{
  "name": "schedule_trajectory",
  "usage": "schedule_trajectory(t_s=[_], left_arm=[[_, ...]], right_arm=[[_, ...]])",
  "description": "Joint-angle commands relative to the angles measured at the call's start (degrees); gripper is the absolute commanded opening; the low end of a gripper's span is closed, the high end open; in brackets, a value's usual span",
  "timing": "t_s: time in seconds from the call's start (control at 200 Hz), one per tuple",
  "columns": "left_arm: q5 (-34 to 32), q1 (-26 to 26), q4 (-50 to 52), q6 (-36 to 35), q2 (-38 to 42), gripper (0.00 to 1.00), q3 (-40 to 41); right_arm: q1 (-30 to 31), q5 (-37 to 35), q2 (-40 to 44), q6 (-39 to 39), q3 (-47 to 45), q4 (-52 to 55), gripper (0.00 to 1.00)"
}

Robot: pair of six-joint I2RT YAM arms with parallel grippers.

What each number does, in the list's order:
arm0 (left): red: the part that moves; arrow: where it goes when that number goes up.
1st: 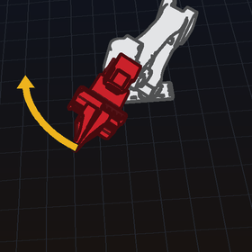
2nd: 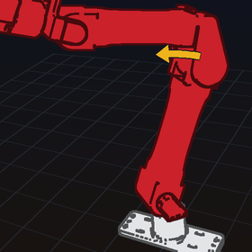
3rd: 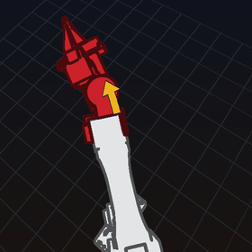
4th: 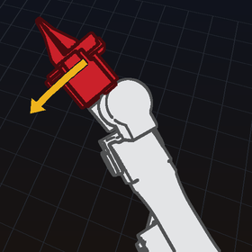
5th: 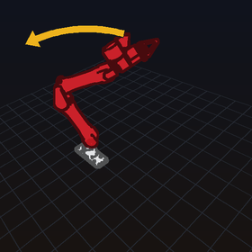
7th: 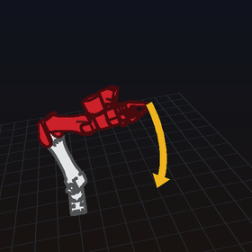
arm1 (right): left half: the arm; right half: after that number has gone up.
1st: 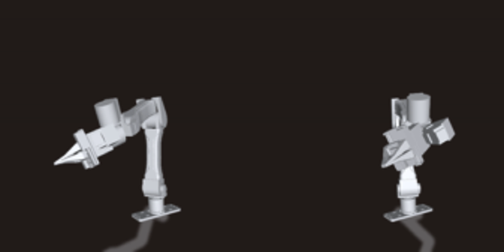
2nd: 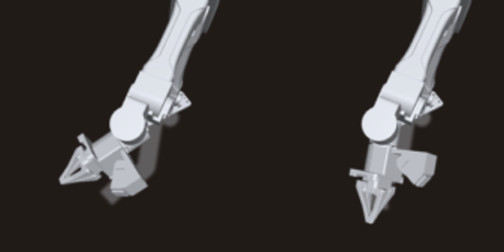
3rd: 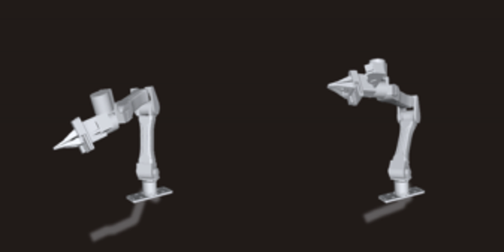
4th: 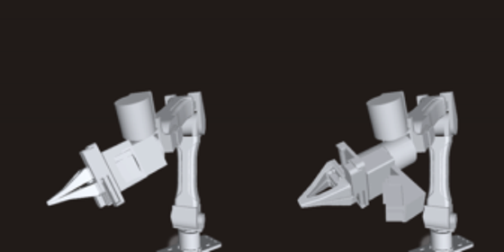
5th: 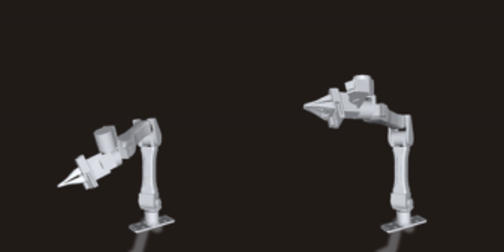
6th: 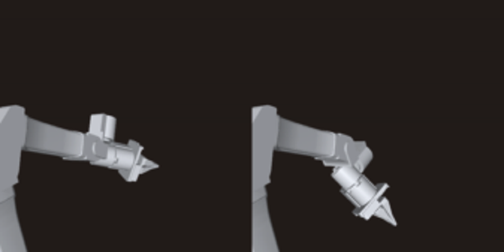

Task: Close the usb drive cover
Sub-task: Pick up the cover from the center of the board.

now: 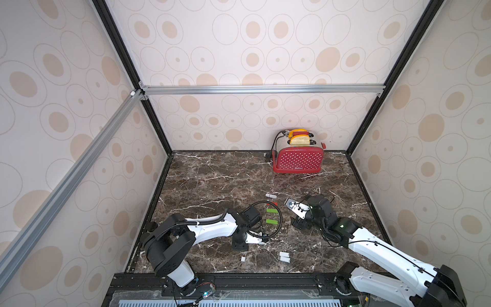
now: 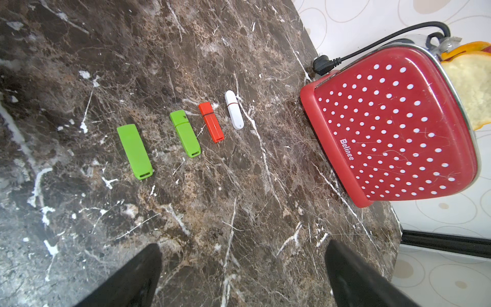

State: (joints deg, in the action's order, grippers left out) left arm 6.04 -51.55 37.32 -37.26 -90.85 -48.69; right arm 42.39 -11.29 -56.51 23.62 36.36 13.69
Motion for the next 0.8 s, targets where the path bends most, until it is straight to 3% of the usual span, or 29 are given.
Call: schedule_trajectory(t_s=[0.0,0.796], left_arm=[[-2.5,-0.3,-3.1,-3.6,-0.9,0.51,2.3],[3.7,2.2,-1.9,-9.9,-3.2,0.36,1.1]], right_arm=[[-0.1,0.1,1.1,0.3,-0.5,-0.8,1.00],[0.0,0.4,1.7,0.0,-0.4,-0.7,1.00]])
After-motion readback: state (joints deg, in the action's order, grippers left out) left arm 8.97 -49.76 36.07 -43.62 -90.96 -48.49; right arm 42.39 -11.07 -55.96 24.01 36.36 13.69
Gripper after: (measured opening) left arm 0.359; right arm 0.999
